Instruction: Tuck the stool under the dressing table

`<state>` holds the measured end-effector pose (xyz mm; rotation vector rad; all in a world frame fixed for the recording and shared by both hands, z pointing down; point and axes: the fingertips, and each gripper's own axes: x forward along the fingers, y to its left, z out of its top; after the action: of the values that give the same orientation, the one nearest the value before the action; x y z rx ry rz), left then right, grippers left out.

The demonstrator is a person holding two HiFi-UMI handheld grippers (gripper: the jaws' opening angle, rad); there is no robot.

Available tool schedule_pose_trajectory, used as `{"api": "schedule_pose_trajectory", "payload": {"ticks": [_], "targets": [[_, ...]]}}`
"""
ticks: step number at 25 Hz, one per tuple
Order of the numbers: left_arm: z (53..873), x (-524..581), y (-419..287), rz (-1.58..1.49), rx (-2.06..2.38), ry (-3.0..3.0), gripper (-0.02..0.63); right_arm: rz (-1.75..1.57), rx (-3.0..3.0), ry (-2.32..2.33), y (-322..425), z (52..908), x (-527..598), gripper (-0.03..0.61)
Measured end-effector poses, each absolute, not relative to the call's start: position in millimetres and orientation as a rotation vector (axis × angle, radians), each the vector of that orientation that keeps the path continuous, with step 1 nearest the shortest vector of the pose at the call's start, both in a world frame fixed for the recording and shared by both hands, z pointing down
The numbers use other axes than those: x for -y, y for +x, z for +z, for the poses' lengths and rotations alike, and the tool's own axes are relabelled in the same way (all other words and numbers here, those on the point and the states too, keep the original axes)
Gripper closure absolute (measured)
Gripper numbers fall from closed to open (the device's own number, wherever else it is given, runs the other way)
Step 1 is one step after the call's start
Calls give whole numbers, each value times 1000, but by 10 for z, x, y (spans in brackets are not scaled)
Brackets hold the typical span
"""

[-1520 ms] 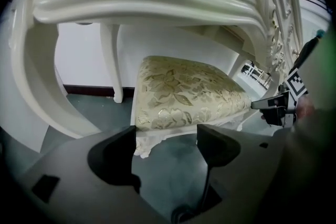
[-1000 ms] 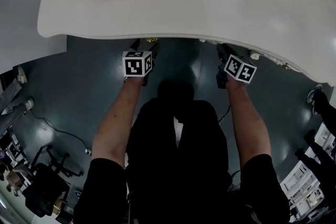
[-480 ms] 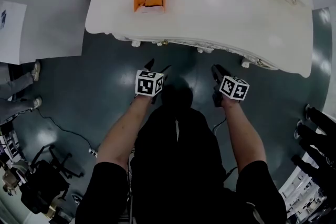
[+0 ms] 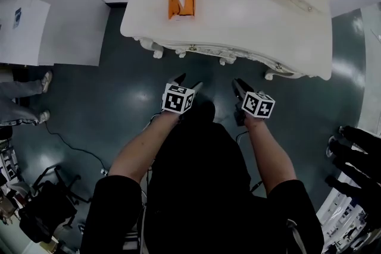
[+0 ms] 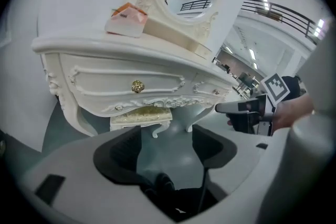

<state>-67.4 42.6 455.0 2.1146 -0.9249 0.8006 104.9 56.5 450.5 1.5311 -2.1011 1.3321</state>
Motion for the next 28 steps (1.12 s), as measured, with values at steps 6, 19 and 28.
{"api": "schedule_pose_trajectory", "payload": {"ticks": [6,19,28], "targets": [[4009,-683,-605,716,913,2164,333,1304,2171,1552,838,4021,-792,486],[2634,-1048,-501,563,1056,2305,464,1185,2447,1488,776,2713,-1319,494],[1743,-1452,-253,488,1120,2496,577,991,2643,1394,817,1746,-1638,517]]}}
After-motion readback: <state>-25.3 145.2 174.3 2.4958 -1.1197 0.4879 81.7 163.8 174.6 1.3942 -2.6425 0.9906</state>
